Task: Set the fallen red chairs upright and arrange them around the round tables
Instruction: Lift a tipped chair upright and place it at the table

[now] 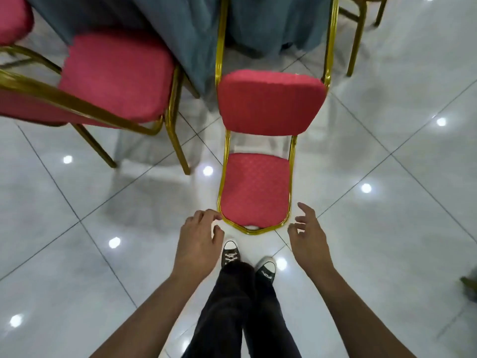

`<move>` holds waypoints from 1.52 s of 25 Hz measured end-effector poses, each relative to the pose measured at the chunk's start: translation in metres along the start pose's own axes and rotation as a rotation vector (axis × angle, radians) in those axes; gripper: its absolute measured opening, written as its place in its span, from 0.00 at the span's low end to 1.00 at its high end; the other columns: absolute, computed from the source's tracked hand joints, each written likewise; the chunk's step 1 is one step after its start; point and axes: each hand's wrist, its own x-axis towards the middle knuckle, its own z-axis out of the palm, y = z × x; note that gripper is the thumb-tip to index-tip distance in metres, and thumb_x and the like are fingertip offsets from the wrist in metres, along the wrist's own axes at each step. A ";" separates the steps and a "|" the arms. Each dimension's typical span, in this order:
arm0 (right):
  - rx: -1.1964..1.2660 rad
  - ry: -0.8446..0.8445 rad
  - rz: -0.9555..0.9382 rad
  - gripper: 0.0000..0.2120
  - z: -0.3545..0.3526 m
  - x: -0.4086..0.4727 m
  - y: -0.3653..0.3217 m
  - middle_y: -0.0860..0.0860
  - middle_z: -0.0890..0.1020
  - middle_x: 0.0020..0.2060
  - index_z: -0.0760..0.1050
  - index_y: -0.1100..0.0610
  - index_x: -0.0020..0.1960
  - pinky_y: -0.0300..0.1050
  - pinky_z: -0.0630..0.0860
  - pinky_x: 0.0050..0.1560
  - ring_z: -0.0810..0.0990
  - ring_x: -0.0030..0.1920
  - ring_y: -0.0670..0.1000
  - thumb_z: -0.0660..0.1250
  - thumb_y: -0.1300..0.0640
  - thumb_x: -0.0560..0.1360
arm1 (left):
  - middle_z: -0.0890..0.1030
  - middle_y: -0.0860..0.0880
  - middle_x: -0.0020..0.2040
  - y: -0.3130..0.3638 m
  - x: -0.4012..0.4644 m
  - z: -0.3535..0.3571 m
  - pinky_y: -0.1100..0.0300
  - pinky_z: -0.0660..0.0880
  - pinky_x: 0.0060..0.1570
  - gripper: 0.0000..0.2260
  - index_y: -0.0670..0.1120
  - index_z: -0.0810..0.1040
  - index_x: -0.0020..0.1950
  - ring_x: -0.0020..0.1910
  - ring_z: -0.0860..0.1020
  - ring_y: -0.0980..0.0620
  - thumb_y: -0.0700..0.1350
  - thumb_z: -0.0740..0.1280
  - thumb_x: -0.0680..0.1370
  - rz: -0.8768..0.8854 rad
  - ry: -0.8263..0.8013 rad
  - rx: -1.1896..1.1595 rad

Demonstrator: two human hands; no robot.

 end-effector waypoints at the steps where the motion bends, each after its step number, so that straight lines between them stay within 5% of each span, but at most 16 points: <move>1: 0.013 -0.002 0.029 0.24 0.018 0.023 0.025 0.44 0.76 0.55 0.64 0.42 0.73 0.47 0.75 0.53 0.78 0.52 0.42 0.63 0.56 0.79 | 0.78 0.50 0.57 -0.019 0.013 0.028 0.51 0.72 0.59 0.11 0.49 0.77 0.62 0.55 0.74 0.48 0.41 0.63 0.80 -0.021 -0.019 -0.005; 8: 0.030 0.046 0.251 0.21 0.174 0.233 0.232 0.50 0.81 0.49 0.67 0.48 0.70 0.45 0.71 0.43 0.78 0.44 0.41 0.67 0.53 0.79 | 0.74 0.46 0.64 -0.177 0.158 0.274 0.56 0.68 0.60 0.17 0.48 0.71 0.70 0.61 0.73 0.45 0.42 0.62 0.81 -0.186 -0.102 -0.073; 11: 0.079 0.151 0.406 0.26 0.226 0.307 0.317 0.56 0.80 0.58 0.66 0.53 0.74 0.53 0.75 0.54 0.80 0.52 0.55 0.66 0.45 0.79 | 0.73 0.40 0.67 -0.244 0.231 0.361 0.49 0.68 0.65 0.21 0.46 0.65 0.76 0.65 0.72 0.39 0.44 0.62 0.82 -0.313 -0.081 -0.141; 15: 0.227 0.140 0.474 0.29 0.257 0.352 0.375 0.52 0.75 0.57 0.66 0.58 0.73 0.51 0.72 0.56 0.75 0.55 0.55 0.65 0.42 0.80 | 0.76 0.44 0.68 -0.290 0.288 0.417 0.48 0.72 0.66 0.28 0.54 0.57 0.79 0.64 0.76 0.40 0.47 0.64 0.81 -0.503 -0.114 -0.345; 17: 0.319 0.129 0.538 0.32 0.254 0.358 0.377 0.55 0.75 0.59 0.67 0.58 0.72 0.58 0.75 0.61 0.76 0.59 0.57 0.67 0.39 0.77 | 0.76 0.45 0.69 -0.293 0.293 0.421 0.46 0.72 0.68 0.28 0.56 0.58 0.78 0.64 0.77 0.42 0.48 0.66 0.81 -0.588 -0.102 -0.500; 21: 0.257 0.181 0.525 0.26 0.210 0.315 0.349 0.55 0.78 0.54 0.69 0.53 0.61 0.57 0.77 0.57 0.78 0.54 0.58 0.68 0.35 0.74 | 0.79 0.46 0.65 -0.257 0.249 0.368 0.44 0.75 0.65 0.33 0.57 0.59 0.76 0.61 0.79 0.44 0.46 0.73 0.77 -0.570 -0.160 -0.474; 27: 0.108 0.142 0.513 0.30 0.048 0.174 0.224 0.55 0.79 0.52 0.70 0.52 0.62 0.49 0.71 0.50 0.76 0.49 0.56 0.65 0.30 0.73 | 0.77 0.45 0.69 -0.096 0.121 0.192 0.49 0.72 0.66 0.42 0.54 0.55 0.80 0.66 0.76 0.41 0.49 0.76 0.74 -0.595 -0.249 -0.350; 30: 0.087 0.207 0.493 0.31 -0.041 0.114 0.149 0.60 0.79 0.56 0.69 0.54 0.66 0.50 0.72 0.50 0.78 0.53 0.61 0.67 0.34 0.74 | 0.75 0.43 0.71 -0.012 0.068 0.110 0.47 0.71 0.69 0.40 0.51 0.53 0.81 0.67 0.75 0.39 0.50 0.74 0.76 -0.566 -0.250 -0.309; 35: 0.057 0.201 0.416 0.25 -0.162 0.071 0.051 0.61 0.80 0.59 0.70 0.58 0.67 0.50 0.73 0.50 0.79 0.56 0.64 0.67 0.42 0.78 | 0.76 0.44 0.68 0.090 0.030 0.003 0.48 0.73 0.66 0.31 0.47 0.65 0.74 0.65 0.76 0.41 0.54 0.73 0.76 -0.540 -0.219 -0.179; 38: 0.052 0.213 0.398 0.22 -0.218 0.060 0.004 0.61 0.80 0.59 0.73 0.61 0.65 0.52 0.76 0.54 0.79 0.58 0.64 0.67 0.47 0.79 | 0.79 0.45 0.63 0.139 0.026 -0.043 0.50 0.78 0.57 0.27 0.45 0.69 0.71 0.58 0.79 0.44 0.53 0.72 0.77 -0.566 -0.188 -0.160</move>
